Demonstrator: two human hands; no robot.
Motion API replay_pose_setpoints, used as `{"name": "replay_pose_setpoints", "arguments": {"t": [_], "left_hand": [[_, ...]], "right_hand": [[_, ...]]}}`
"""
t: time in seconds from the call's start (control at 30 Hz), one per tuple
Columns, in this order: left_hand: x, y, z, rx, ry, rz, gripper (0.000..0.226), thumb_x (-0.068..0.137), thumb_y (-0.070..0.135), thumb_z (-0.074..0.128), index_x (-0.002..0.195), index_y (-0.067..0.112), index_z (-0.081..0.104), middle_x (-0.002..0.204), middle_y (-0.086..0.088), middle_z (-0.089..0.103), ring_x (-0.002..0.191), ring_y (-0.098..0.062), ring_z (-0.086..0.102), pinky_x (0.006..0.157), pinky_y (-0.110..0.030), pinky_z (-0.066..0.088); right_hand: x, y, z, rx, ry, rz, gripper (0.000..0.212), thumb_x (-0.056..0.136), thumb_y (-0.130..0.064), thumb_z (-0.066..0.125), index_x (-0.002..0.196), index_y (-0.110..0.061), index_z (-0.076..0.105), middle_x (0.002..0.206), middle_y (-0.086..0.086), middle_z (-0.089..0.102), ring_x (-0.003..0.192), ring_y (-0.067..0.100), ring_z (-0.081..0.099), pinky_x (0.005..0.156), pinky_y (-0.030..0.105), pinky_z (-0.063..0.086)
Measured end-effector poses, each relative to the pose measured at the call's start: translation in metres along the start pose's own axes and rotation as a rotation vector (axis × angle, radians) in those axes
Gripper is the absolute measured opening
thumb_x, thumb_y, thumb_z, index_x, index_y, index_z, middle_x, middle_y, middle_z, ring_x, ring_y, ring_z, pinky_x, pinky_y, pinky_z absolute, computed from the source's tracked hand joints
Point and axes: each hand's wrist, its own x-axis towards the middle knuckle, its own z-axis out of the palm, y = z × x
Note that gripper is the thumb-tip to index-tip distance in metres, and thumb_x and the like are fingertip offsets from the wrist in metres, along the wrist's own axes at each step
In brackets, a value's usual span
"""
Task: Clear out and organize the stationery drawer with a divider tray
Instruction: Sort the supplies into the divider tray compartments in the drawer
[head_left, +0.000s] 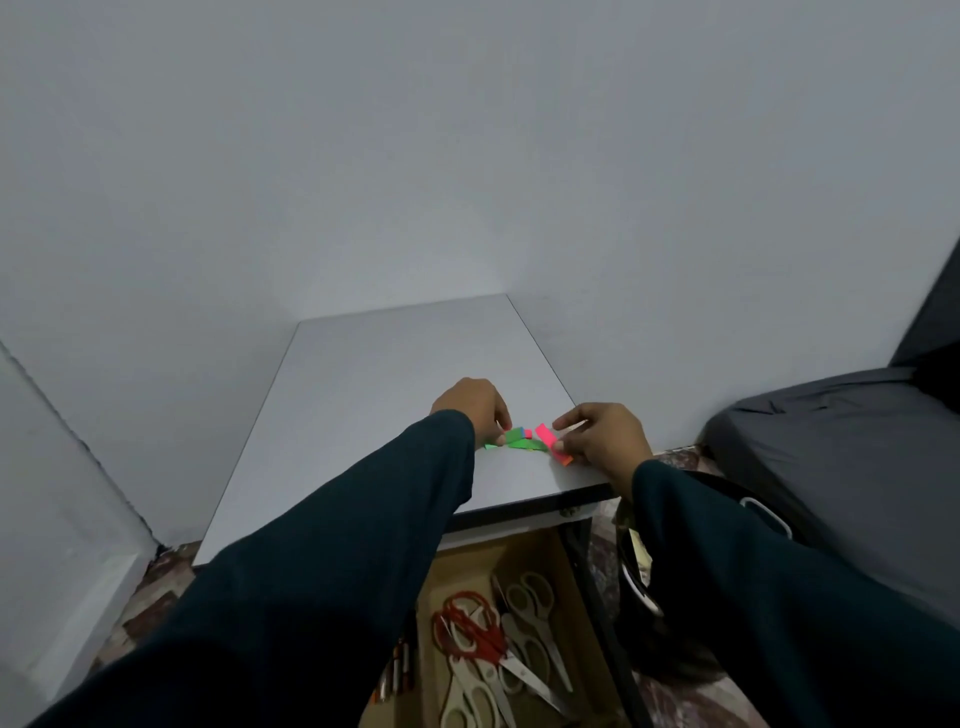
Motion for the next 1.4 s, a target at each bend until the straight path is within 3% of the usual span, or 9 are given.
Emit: {"name": "replay_pose_setpoints", "arguments": {"t": [0.13,0.3,0.4,0.53,0.73,0.9,1.07,1.23,1.4], "left_hand": [[-0.004,-0.002,0.006,0.006,0.070,0.010,0.020,0.083,0.014,0.070,0.102,0.014,0.072,0.107,-0.003,0.068,0.099,-0.018,0.061,0.084,-0.028,0.050],[-0.014,-0.008,0.015,-0.037,0.173,0.024,0.016,0.084,0.013,0.067,0.099,0.013,0.071,0.105,-0.004,0.068,0.097,-0.020,0.062,0.081,-0.027,0.048],[-0.021,-0.012,0.019,-0.102,0.232,0.005,0.014,0.085,0.013,0.065,0.097,0.013,0.071,0.101,-0.004,0.070,0.094,-0.019,0.062,0.082,-0.030,0.051],[-0.030,-0.017,0.023,-0.168,0.302,-0.018,0.016,0.087,0.010,0.060,0.098,0.012,0.070,0.100,-0.006,0.069,0.092,-0.020,0.061,0.082,-0.030,0.051],[-0.041,-0.034,0.020,-0.392,0.262,-0.099,0.022,0.083,0.002,0.066,0.104,0.006,0.071,0.099,-0.011,0.069,0.093,-0.024,0.064,0.087,-0.031,0.053],[-0.057,-0.052,0.015,-0.701,0.247,-0.179,0.017,0.083,0.002,0.068,0.099,0.000,0.070,0.088,-0.009,0.064,0.069,-0.014,0.056,0.062,-0.020,0.049],[-0.076,-0.071,0.016,-0.884,0.256,-0.240,0.016,0.083,0.007,0.069,0.099,0.002,0.069,0.082,-0.007,0.064,0.064,-0.013,0.058,0.064,-0.021,0.052],[-0.097,-0.084,0.017,-0.926,0.260,-0.266,0.010,0.083,0.007,0.069,0.093,0.006,0.068,0.082,-0.008,0.065,0.064,-0.014,0.059,0.058,-0.018,0.050],[-0.116,-0.083,0.013,-0.929,0.262,-0.262,0.007,0.084,0.008,0.068,0.090,0.009,0.067,0.085,-0.010,0.064,0.066,-0.014,0.057,0.055,-0.016,0.050]], "right_hand": [[0.001,-0.007,0.002,-0.210,-0.046,-0.076,0.023,0.078,-0.001,0.072,0.099,-0.008,0.071,0.090,0.011,0.069,0.069,0.012,0.058,0.062,0.015,0.047],[0.000,-0.022,0.007,-0.579,-0.095,-0.203,0.032,0.085,-0.022,0.068,0.116,-0.012,0.066,0.110,0.009,0.068,0.097,0.021,0.063,0.090,0.028,0.049],[0.001,-0.030,0.012,-0.768,-0.136,-0.233,0.035,0.090,-0.014,0.059,0.125,-0.014,0.060,0.126,0.009,0.060,0.116,0.024,0.056,0.097,0.030,0.044],[0.004,-0.034,0.020,-0.891,-0.141,-0.220,0.028,0.092,-0.011,0.054,0.118,-0.009,0.065,0.122,0.011,0.062,0.109,0.025,0.059,0.091,0.030,0.047],[0.005,-0.037,0.022,-1.026,-0.179,-0.291,0.034,0.093,-0.016,0.055,0.127,-0.018,0.059,0.129,0.009,0.055,0.115,0.025,0.055,0.093,0.030,0.045],[0.004,-0.034,0.020,-1.041,-0.135,-0.335,0.024,0.093,-0.015,0.053,0.116,-0.015,0.056,0.116,0.010,0.059,0.092,0.023,0.054,0.071,0.026,0.040],[0.005,-0.040,0.021,-1.087,-0.224,-0.287,0.032,0.094,-0.013,0.052,0.125,-0.015,0.059,0.127,0.007,0.057,0.114,0.024,0.056,0.090,0.028,0.045],[-0.001,-0.037,0.026,-1.136,-0.187,-0.298,0.027,0.091,-0.007,0.051,0.115,-0.009,0.063,0.117,0.010,0.062,0.107,0.025,0.058,0.084,0.028,0.045],[-0.013,-0.029,0.028,-1.117,-0.063,-0.429,0.018,0.089,-0.002,0.054,0.106,-0.005,0.060,0.114,0.010,0.049,0.090,0.024,0.055,0.077,0.031,0.047]]}}
